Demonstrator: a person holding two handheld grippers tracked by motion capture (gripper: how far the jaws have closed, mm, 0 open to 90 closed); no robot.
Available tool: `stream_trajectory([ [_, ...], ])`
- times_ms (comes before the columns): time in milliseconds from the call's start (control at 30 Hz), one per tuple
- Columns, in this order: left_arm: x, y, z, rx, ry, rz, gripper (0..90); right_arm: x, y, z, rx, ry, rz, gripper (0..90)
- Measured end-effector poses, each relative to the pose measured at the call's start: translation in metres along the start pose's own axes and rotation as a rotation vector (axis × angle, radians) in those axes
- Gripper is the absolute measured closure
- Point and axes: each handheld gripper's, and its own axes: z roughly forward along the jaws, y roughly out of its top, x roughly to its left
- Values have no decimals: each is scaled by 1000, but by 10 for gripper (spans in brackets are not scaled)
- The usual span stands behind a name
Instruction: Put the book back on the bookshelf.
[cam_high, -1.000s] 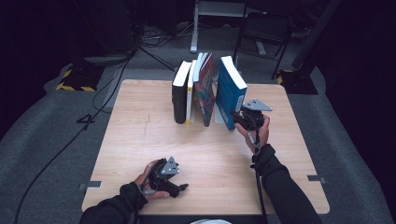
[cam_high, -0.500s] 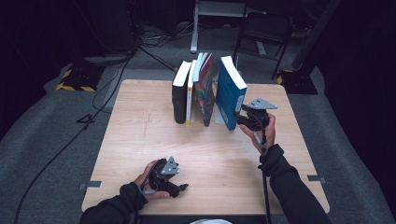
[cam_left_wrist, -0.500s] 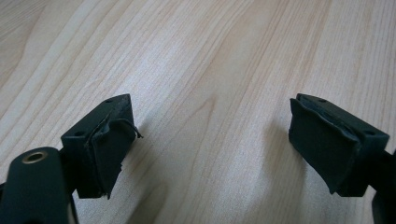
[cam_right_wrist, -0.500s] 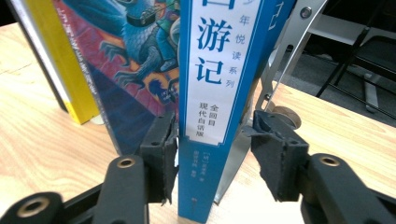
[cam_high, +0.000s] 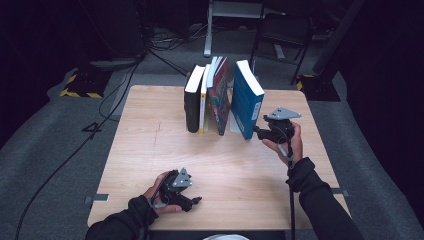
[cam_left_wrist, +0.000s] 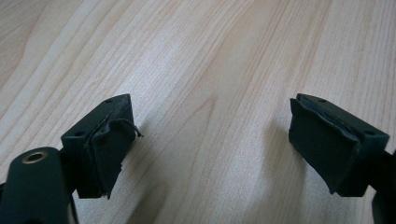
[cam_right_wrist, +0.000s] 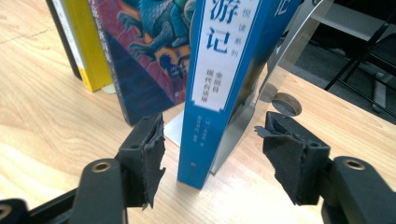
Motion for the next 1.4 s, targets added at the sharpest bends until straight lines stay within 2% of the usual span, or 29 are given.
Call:
stream_trajectory([
  [233, 0, 0, 0, 1, 1, -1, 149, 1, -6, -7, 31, 20, -39, 357],
  [267, 0, 0, 0, 1, 1, -1, 149, 1, -8, -9, 43, 21, -62, 348],
  [467, 0, 0, 0, 1, 1, -1, 149, 3, -15, -16, 69, 34, -99, 337],
  [1000, 0, 0, 0, 1, 1, 0, 149, 6, -37, -30, 129, 52, -153, 320],
  [1100, 0, 0, 0, 1, 1, -1, 149, 6, -40, -31, 150, 69, -145, 305],
  [1233, 0, 0, 0, 1, 1, -1, 149, 7, -45, -35, 146, 58, -163, 307],
  [1400, 0, 0, 0, 0, 2, -1, 149, 8, -54, -38, 181, 62, -161, 286],
])
